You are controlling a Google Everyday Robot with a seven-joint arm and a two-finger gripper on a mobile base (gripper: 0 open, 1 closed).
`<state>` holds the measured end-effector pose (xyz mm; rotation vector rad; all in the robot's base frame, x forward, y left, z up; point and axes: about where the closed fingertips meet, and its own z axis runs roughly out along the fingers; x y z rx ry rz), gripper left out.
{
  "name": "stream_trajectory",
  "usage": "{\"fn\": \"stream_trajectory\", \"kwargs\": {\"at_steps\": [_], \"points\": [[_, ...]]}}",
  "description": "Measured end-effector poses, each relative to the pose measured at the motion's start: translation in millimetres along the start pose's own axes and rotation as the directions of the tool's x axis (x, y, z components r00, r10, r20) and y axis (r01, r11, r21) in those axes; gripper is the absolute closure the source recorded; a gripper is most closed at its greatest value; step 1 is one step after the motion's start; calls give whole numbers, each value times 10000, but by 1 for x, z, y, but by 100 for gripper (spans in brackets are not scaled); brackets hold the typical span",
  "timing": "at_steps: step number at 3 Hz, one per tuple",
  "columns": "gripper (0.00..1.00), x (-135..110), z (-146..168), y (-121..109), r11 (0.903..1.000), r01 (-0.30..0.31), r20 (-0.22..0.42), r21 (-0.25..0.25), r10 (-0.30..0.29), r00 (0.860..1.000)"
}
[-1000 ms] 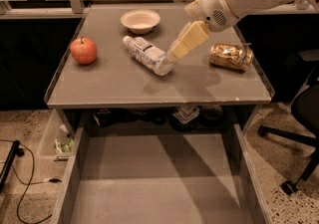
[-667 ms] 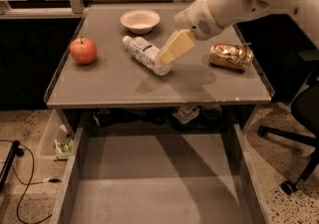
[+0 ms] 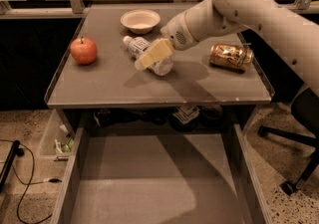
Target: Place blue plastic bottle into top drawer
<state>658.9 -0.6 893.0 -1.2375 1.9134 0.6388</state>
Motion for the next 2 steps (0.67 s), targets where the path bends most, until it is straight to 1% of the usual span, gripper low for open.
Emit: {"fn": "stream_trajectory", "kwargs": {"at_steps": [1,2], "points": [[0,1,14,-8,9977,-523,-34,434,525,9986],[0,11,33,-18,9891,-941,-498,1135,1002,9937]]}}
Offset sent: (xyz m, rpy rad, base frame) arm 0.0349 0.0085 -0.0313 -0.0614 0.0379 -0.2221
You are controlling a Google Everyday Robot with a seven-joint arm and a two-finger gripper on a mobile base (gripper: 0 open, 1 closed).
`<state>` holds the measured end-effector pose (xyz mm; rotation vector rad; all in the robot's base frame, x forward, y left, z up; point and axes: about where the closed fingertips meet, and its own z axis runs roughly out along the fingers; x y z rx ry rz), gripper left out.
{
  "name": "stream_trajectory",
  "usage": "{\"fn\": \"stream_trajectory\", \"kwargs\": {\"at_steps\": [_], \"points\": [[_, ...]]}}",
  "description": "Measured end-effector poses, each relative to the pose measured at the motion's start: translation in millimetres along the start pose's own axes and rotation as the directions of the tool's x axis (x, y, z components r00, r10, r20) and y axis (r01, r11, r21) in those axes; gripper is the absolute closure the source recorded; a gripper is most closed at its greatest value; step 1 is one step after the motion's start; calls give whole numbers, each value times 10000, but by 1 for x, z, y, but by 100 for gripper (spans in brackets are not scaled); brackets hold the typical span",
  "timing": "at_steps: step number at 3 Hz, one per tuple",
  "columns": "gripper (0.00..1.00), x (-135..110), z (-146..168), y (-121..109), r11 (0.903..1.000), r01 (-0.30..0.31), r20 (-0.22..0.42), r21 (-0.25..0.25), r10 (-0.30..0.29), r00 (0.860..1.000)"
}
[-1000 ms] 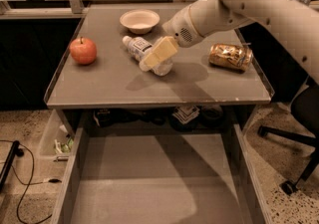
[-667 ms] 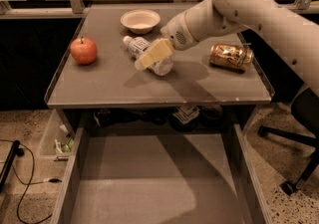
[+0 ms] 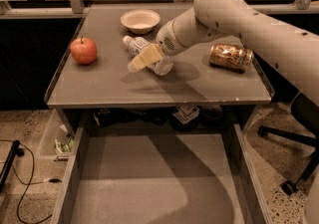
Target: Place blue plastic bottle into top drawer
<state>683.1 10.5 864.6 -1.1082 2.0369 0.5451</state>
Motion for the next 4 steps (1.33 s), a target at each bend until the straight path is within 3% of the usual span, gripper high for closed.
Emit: {"fn": "stream_trajectory", "kwargs": {"at_steps": [1,2,4], "points": [[0,13,15,-3,9995,-103,-493,313,118,9987],[19,13,15,-3,9994,-113,-520,320,130,9986],[65,13,15,-3,9994,-113,-520,319,130,9986]]}}
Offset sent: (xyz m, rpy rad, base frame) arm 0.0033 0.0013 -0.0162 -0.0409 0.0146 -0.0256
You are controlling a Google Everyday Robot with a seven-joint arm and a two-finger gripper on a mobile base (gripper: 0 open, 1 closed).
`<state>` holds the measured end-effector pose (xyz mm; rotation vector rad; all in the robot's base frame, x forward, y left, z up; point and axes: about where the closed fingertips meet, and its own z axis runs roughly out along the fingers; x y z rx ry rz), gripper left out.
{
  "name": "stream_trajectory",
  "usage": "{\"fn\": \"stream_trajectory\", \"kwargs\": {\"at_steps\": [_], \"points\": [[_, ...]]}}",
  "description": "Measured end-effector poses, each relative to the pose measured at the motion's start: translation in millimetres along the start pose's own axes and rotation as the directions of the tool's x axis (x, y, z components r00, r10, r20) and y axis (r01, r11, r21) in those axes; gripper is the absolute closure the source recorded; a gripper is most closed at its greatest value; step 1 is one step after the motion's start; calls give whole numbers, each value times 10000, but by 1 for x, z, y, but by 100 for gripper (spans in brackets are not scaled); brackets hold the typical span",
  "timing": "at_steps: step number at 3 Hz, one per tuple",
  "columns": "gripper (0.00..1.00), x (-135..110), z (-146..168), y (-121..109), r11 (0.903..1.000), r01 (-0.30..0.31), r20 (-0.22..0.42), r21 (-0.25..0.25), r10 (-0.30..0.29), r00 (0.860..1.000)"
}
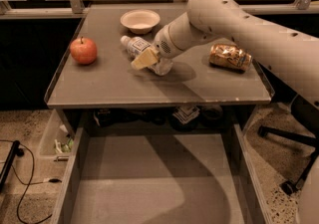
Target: Place blue plastic bottle into top drawer
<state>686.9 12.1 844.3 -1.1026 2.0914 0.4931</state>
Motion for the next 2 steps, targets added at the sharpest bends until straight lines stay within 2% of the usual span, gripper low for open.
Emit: {"fn": "stream_trajectory", "kwargs": {"at_steps": [1,2], "points": [[89,0,0,0,10000,0,0,0,0,10000],[100,-4,-3,0,10000,1,1,0,-1,10000]]}}
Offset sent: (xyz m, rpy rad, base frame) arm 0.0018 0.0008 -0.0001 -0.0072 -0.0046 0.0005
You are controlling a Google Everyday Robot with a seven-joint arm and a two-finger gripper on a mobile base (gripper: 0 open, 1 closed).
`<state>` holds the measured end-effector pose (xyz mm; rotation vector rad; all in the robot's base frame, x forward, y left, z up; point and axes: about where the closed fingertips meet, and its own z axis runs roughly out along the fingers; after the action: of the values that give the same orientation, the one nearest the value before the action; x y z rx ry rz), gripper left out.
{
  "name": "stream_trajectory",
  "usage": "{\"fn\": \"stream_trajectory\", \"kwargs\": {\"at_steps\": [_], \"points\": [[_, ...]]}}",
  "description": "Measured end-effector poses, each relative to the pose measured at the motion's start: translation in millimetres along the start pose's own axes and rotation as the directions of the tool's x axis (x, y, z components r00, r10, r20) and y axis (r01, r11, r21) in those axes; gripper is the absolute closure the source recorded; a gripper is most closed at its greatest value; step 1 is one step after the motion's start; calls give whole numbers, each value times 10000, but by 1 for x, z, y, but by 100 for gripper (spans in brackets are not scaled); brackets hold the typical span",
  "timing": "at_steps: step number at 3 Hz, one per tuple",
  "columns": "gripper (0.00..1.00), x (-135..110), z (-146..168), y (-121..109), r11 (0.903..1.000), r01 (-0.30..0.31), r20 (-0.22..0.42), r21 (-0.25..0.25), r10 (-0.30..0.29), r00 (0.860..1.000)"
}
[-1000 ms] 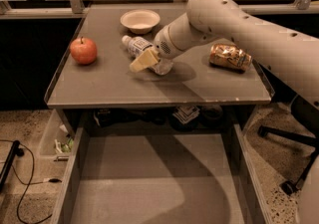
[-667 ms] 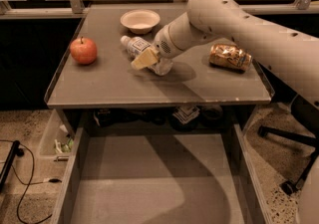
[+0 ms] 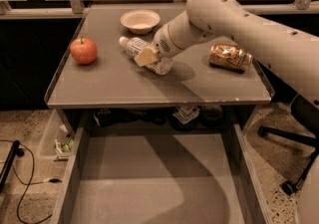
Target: Place blue plastic bottle into top drawer
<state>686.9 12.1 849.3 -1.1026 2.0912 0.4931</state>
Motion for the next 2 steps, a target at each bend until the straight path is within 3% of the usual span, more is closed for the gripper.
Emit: {"fn": "stream_trajectory", "kwargs": {"at_steps": [1,2], "points": [[100,3,-13,12,9996,280,443,-93,-276,9986],[100,11,-49,43,9957,848,1266,-365,-795,9888]]}}
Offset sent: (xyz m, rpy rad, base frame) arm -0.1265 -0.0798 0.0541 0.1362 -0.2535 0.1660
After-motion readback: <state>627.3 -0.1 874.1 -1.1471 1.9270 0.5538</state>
